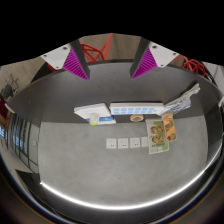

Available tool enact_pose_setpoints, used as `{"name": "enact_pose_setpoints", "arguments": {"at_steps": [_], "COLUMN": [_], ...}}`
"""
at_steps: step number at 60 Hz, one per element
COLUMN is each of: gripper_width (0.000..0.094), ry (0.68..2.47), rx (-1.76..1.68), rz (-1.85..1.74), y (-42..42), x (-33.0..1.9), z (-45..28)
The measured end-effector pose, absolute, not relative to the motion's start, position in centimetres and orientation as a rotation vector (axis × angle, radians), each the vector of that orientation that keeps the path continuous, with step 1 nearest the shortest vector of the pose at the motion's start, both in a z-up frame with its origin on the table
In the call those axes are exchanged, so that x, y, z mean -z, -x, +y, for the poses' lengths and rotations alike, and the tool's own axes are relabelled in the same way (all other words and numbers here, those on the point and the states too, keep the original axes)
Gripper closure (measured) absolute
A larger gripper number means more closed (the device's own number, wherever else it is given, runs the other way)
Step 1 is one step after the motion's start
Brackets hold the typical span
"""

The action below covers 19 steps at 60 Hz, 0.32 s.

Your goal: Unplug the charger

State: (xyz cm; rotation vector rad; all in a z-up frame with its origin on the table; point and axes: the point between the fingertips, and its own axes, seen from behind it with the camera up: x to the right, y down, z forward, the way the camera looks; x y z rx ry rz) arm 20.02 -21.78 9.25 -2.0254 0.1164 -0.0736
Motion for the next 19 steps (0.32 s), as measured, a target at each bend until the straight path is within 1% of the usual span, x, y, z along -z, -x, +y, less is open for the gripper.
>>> {"name": "enact_pose_setpoints", "arguments": {"at_steps": [8,19], "gripper_width": [0.0107,0.0111], "ry": [2.028,2.08], "rx": [0.105,0.063], "rz": [0.072,0.011], "y": [-24.2,-30.5], "x": [-9.2,-6.7], "z": [-23.9,-25.5]}}
